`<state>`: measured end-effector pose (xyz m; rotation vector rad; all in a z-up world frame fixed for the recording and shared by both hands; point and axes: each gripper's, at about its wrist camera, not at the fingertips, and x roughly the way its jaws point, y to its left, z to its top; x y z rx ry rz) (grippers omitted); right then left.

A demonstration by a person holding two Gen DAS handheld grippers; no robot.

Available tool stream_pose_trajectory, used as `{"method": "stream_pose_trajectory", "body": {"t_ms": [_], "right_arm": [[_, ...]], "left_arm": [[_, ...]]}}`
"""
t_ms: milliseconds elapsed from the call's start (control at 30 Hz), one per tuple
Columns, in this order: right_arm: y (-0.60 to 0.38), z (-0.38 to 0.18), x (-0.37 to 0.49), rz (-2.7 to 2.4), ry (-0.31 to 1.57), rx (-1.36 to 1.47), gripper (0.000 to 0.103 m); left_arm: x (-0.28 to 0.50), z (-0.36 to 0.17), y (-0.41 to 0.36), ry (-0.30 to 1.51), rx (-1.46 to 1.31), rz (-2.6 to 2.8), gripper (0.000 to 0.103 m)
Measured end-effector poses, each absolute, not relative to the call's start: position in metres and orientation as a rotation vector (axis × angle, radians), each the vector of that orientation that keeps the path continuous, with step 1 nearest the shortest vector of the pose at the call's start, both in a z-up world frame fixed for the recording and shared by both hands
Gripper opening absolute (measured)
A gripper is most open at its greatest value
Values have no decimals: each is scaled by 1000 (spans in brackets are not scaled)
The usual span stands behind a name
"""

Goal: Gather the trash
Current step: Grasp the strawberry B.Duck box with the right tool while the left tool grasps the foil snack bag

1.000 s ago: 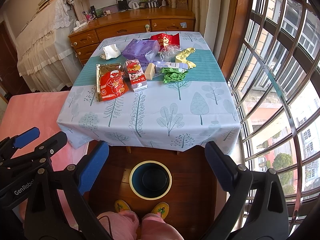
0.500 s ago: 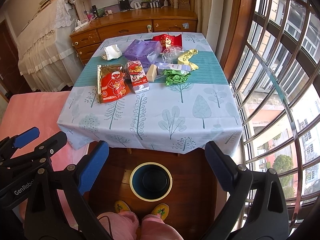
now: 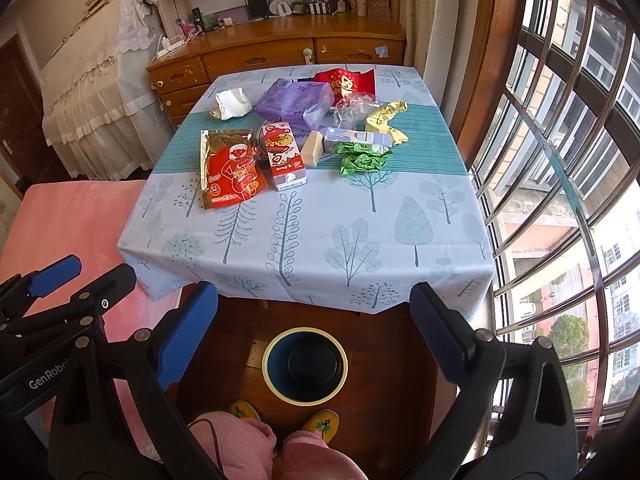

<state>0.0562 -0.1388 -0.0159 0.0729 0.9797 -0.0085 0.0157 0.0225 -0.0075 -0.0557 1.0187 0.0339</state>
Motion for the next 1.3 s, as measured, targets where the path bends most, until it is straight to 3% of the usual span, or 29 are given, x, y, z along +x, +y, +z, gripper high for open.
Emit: {"method": "stream_pose_trajectory", "body": {"t_ms": [600, 700, 1300], "right_arm": [[-97, -16, 135, -3, 931, 31, 89], [-92, -22, 165, 4, 963, 51, 82], [-92, -159, 354, -52, 1194, 51, 73]], "left_arm": [[116, -22, 89, 1119, -109, -20, 77], [152, -28, 102, 1143, -86, -30, 77], [366, -147, 120, 1341, -88, -258, 77]]}}
